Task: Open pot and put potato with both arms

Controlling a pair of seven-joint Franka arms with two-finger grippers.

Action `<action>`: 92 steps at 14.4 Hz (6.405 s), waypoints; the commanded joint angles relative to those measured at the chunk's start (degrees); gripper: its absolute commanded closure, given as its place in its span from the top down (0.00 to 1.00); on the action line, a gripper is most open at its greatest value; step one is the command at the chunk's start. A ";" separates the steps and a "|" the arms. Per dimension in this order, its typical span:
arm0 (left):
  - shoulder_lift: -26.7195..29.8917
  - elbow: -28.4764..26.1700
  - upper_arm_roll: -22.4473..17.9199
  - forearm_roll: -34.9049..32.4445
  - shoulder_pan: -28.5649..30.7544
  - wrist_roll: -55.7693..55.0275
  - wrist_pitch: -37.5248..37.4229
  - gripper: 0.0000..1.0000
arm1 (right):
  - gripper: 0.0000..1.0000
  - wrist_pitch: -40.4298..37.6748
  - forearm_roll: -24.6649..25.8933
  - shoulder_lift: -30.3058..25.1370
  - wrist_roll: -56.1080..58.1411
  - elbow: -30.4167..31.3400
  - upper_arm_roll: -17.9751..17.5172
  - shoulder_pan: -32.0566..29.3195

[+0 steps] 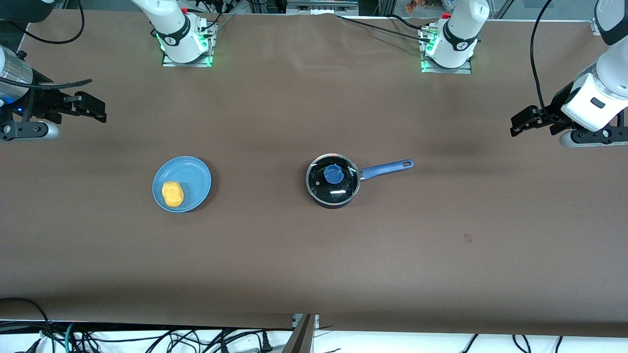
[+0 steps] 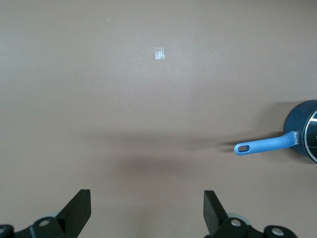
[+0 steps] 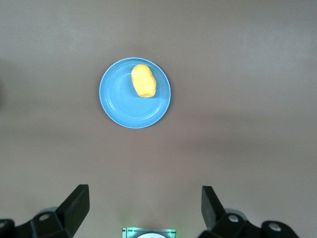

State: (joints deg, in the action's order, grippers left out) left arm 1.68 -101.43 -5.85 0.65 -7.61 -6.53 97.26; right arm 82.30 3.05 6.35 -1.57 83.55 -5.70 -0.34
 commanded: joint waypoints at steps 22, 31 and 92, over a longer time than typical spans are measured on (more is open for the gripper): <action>-1.51 2.82 3.48 -1.18 0.23 -3.58 -3.48 1.00 | 1.00 0.31 -0.68 0.33 0.96 -0.84 -0.19 -0.54; -4.75 5.00 7.60 1.10 -0.47 -14.55 -3.57 1.00 | 1.00 0.31 -0.68 0.33 0.96 -0.84 -0.10 -0.54; -31.30 26.82 14.03 8.42 8.36 -1.37 -13.50 0.00 | 0.52 47.69 2.05 28.72 5.35 19.11 0.51 1.92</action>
State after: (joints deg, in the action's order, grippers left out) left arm -30.91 -72.47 7.70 9.68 -6.23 -20.33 85.14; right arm 129.61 4.47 35.96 2.97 101.48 -5.14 1.76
